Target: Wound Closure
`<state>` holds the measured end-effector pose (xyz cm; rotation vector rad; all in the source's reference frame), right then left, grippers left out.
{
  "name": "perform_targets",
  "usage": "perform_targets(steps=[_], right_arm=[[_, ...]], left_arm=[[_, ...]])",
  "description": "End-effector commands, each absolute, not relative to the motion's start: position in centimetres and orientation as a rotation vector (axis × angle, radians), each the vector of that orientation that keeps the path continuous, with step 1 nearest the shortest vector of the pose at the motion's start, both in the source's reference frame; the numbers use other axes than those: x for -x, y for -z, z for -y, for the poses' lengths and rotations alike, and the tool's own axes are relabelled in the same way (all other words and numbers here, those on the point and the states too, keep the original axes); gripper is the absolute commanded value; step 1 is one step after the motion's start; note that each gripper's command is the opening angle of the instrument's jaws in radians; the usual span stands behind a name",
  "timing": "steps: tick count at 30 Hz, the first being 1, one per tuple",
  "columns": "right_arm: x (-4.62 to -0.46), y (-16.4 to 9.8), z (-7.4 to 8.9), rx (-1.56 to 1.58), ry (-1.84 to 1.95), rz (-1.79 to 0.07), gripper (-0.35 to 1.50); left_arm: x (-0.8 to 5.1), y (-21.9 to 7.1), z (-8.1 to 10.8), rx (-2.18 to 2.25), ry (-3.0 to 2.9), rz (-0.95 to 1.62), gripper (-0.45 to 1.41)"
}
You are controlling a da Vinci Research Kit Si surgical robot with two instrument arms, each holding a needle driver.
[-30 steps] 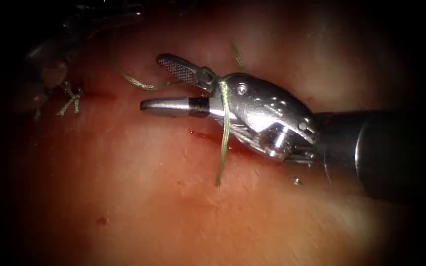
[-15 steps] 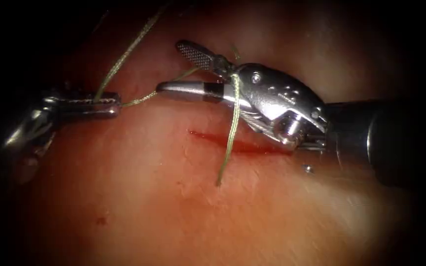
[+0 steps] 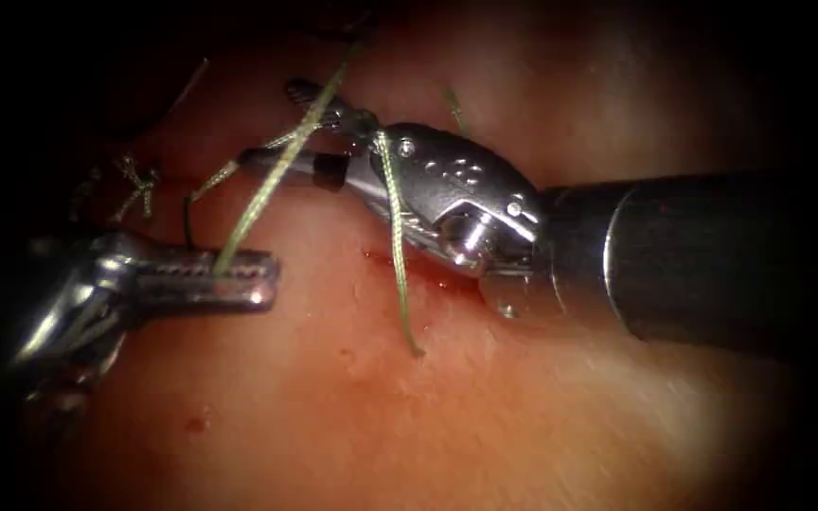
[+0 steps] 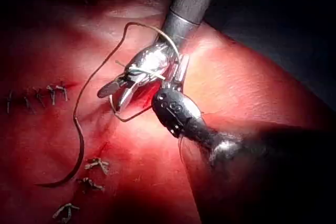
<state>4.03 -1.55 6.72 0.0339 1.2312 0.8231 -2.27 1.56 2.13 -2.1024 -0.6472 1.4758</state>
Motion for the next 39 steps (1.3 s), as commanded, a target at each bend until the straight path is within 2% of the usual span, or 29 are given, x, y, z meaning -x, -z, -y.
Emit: perform_targets(steps=[1, 6, 14, 28, 39], right_arm=[[-4.19, -6.8, 1.55, -0.038, -0.813, -1.219, 0.53], [-4.32, -6.9, 1.64, -0.052, -0.787, -1.185, 0.51], [-4.26, -6.86, 1.63, -0.093, -0.758, -1.198, 0.51], [-4.21, -6.79, 1.81, -0.236, -0.635, -1.197, 0.64], [-4.1, -6.7, 1.64, -0.249, -0.698, -1.237, 0.66]], left_arm=[[2.34, -2.13, -1.57, 2.106, -1.463, 0.651, -0.45], [2.46, -1.9, -1.65, 2.125, -1.362, 0.707, -0.45], [2.65, -1.89, -1.56, 2.142, -1.323, 0.779, -0.45], [1.85, -2.44, -1.92, 2.05, -1.441, 0.675, -0.45], [2.18, -2.74, -1.24, 2.01, -1.437, 0.722, -0.45]])
